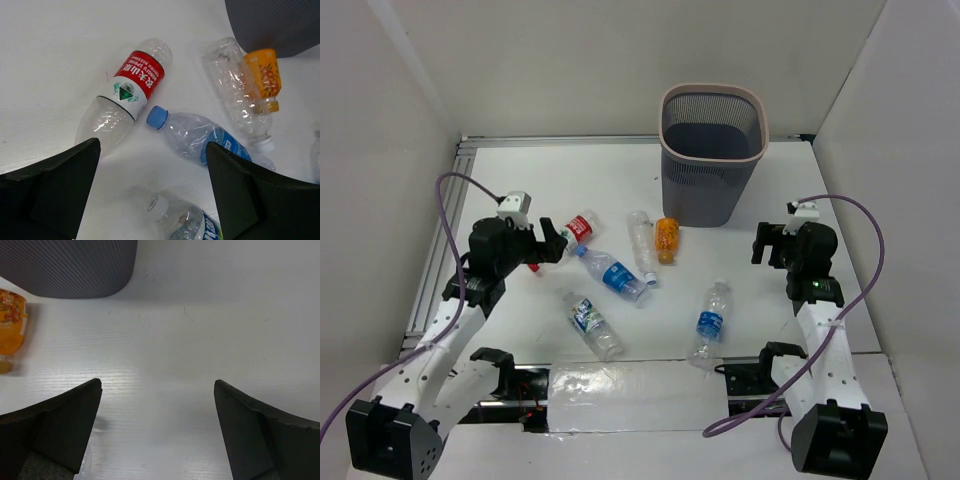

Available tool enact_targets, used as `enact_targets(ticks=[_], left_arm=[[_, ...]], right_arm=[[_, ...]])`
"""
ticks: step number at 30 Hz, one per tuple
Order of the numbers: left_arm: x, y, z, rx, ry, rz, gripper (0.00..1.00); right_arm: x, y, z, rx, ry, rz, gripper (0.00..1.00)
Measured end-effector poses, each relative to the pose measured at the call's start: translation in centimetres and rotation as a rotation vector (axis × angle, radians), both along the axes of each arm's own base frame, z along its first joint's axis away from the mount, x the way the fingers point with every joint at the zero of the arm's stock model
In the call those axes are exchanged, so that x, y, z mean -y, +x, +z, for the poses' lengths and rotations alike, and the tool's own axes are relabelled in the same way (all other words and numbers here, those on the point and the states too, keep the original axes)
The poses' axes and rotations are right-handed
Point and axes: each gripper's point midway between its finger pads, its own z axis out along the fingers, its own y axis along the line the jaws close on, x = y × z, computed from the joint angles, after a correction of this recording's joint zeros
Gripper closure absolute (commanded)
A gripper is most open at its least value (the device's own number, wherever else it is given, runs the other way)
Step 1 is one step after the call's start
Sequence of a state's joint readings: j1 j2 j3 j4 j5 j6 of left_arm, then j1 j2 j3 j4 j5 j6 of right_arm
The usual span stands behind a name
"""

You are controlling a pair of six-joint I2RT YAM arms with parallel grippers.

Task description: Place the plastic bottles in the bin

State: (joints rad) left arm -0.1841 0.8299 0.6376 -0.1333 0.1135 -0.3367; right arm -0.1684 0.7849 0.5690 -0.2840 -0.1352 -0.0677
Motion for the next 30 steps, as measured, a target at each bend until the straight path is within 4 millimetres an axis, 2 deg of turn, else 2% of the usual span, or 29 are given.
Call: enact_targets(ticks=[6,13,14,15,16,17,18,19,20,21,22,23,24,26,30], left_arm=[[0.1,0.1,-1.5,-0.054,0.046,-0.035,0.01],[-0.1,1.3,-0.8,-0.056,0.101,-0.049,0.01],[-0.1,1.5,-0.8,-0.057,0.106,-0.047,0.01],[-0.2,1.7,-0.8,-0.060,0.112,-0.046,0.01],[-0.2,1.9,-0.8,-0.063,0.124,-0.049,0.01],[-0.2,2.2,-0.8,-0.067,0.130,-0.050,0.01],[-0.2,2.6,-0.8,-0.072,0.136,-0.049,0.01],[-0.2,2.9,-0.9,-0.078,0.143,-0.048,0.02],[-0.3,3.2,-1.1,-0.083,0.155,-0.049,0.04],[-0.4,3.4,-1.2,-0.088,0.164,-0.046,0.05],[-0.5,3.6,-1.3,-0.094,0.170,-0.045,0.07],[-0.5,3.8,-1.5,-0.101,0.179,-0.045,0.08],[-0.6,4.1,-1.8,-0.107,0.194,-0.049,0.08],[-0.6,4.5,-2.4,-0.126,0.225,-0.058,0.08],[-0.2,5.2,-4.2,-0.174,0.302,-0.100,0.02]], right_arm=[[1.1,-0.1,0.0,-0.002,-0.014,-0.045,0.00],[2.2,-0.2,-0.1,-0.005,-0.027,-0.091,0.00],[2.2,-0.2,-0.1,-0.004,-0.032,-0.081,0.07],[2.1,-0.2,-0.1,-0.004,-0.039,-0.066,0.23],[1.9,-0.1,-0.1,-0.003,-0.043,-0.049,0.28],[1.7,-0.1,-0.1,-0.002,-0.046,-0.030,0.45],[1.4,-0.1,-0.2,-0.001,-0.051,-0.006,0.71],[1.1,-0.1,-0.2,0.000,-0.051,0.019,0.91],[0.7,0.0,-0.2,0.004,-0.049,0.043,0.91],[0.3,0.0,-0.3,0.006,-0.042,0.064,0.83],[0.0,-0.1,-0.4,0.005,-0.034,0.081,0.65],[-0.3,-0.1,-0.5,0.005,-0.031,0.104,0.27],[-0.6,-0.1,-0.7,0.003,-0.027,0.123,0.16],[-1.3,0.0,-0.8,0.002,-0.031,0.178,0.02],[-2.3,0.0,-1.3,-0.007,-0.021,0.252,0.00]])
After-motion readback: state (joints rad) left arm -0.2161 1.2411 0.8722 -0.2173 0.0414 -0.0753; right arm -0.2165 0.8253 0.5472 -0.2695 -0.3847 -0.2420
